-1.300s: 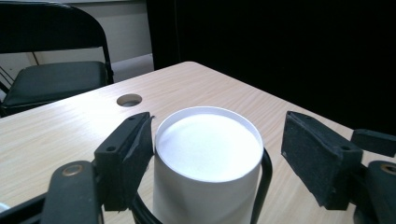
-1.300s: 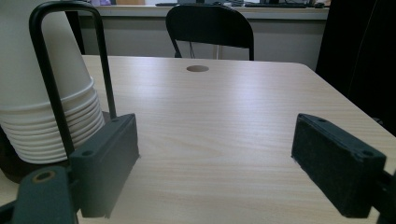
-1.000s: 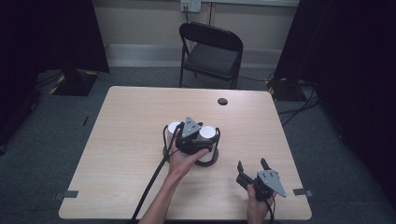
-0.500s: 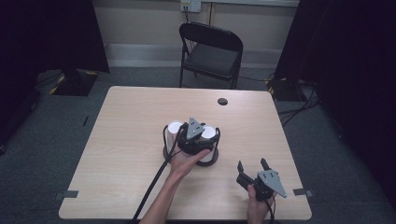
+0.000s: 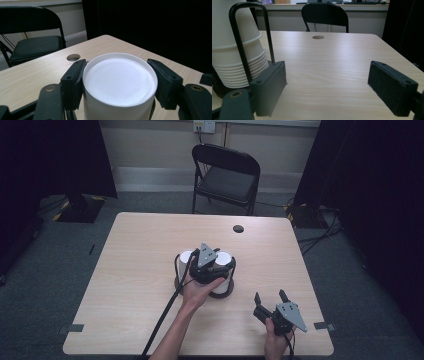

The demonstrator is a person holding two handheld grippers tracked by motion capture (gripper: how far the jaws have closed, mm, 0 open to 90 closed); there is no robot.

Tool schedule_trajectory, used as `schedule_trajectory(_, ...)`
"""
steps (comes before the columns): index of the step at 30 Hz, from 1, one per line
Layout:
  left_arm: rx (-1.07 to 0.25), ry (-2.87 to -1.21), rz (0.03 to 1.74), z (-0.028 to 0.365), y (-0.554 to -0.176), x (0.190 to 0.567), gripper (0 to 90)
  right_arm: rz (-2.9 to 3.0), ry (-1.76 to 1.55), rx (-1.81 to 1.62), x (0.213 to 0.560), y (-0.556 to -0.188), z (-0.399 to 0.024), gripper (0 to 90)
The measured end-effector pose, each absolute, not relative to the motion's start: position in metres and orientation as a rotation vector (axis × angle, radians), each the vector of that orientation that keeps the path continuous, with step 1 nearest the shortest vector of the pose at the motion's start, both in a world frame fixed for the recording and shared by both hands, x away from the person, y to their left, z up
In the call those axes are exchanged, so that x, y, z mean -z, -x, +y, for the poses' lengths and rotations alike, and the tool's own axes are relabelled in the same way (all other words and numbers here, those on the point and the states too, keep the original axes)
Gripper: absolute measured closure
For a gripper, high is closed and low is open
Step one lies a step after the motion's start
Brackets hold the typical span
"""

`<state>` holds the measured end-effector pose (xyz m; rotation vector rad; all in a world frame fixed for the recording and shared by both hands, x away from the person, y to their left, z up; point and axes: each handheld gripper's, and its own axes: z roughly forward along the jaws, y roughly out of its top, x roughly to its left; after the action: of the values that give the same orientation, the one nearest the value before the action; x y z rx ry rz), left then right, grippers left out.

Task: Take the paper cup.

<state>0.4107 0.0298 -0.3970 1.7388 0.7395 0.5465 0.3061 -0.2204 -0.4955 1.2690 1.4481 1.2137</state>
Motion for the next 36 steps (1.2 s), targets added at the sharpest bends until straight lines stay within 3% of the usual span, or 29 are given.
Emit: schedule_trajectory(36,-0.586,-1.627,0.712,0.038,-0.405,0.367,34.8,1.452,-1.270,-1.220,0.496,-0.306,-0.221,14.5)
